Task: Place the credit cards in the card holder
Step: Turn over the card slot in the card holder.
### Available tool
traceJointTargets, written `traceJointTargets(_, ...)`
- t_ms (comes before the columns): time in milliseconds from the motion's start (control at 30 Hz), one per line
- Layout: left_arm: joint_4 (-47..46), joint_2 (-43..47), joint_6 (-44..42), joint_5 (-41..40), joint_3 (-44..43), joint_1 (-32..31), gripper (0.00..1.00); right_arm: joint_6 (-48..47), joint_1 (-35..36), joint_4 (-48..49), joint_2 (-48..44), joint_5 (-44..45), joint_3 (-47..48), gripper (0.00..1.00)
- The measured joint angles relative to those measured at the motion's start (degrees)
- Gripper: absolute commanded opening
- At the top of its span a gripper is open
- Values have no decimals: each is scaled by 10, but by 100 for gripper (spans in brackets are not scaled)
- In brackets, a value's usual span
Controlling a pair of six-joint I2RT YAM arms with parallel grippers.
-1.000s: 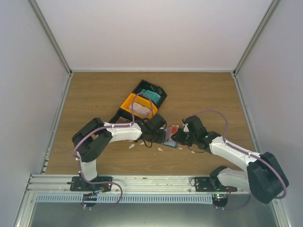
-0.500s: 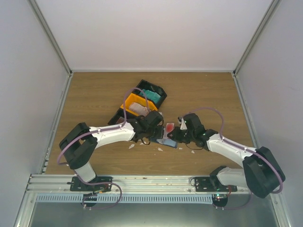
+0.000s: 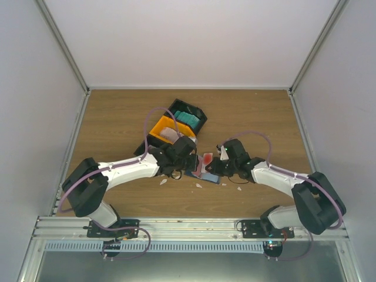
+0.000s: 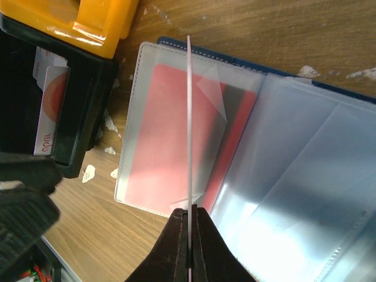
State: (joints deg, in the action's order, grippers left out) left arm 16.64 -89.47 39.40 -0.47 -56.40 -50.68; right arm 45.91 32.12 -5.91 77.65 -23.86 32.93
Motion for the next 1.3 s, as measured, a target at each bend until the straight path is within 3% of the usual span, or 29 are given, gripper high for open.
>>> traceJointTargets(200, -15, -7, -34, 38, 9, 5, 34, -3, 0, -46, -34, 52, 8, 1)
traceJointTargets(533, -72, -71, -81, 121, 9, 28, 27, -13, 0, -96, -54, 83, 11, 0)
traceJointTargets(733, -65, -119, -76, 99, 7, 33, 28, -18, 0, -96, -53, 75, 0, 1)
traceJointTargets(1000, -70, -119, -73, 85, 18, 35, 26, -16, 0, -112, -63, 89, -7, 0)
traceJointTargets(1300, -27, -73, -80, 59, 24, 35, 38, -15, 0, -128, -114, 101, -7, 1)
